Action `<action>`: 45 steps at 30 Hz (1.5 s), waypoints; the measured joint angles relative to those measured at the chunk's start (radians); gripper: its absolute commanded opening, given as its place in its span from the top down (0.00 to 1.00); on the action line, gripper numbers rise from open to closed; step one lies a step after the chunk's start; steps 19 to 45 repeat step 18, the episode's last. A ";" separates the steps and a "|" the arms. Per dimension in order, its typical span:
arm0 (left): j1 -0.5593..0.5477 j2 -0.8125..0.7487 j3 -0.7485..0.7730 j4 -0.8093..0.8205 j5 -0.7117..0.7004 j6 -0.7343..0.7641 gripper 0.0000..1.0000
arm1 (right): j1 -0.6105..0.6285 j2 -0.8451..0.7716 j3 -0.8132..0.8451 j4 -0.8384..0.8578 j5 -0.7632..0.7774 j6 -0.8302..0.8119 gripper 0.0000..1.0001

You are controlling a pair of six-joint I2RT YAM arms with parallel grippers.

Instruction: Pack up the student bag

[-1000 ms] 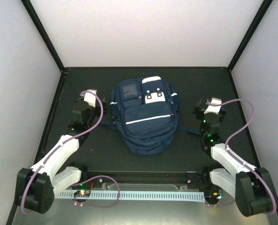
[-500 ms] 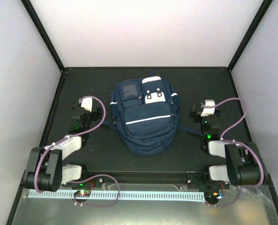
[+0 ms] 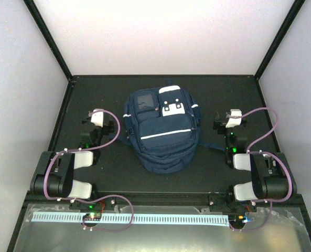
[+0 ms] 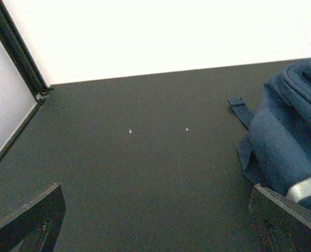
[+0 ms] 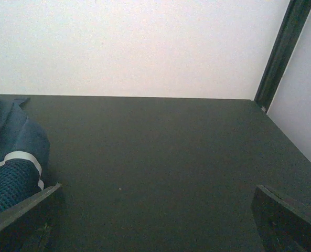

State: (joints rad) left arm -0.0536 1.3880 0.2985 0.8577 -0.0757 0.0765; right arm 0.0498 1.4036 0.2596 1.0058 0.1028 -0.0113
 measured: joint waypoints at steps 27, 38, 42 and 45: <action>0.002 0.000 0.000 0.034 -0.054 -0.029 0.01 | -0.001 0.000 0.001 -0.005 -0.002 0.010 0.01; 0.002 0.000 0.000 0.034 -0.054 -0.029 0.01 | -0.001 0.000 0.001 -0.005 -0.002 0.010 0.01; 0.002 0.000 0.000 0.034 -0.054 -0.029 0.01 | -0.001 0.000 0.001 -0.005 -0.002 0.010 0.01; 0.002 0.000 0.000 0.034 -0.054 -0.029 0.01 | -0.001 0.000 0.001 -0.005 -0.002 0.010 0.01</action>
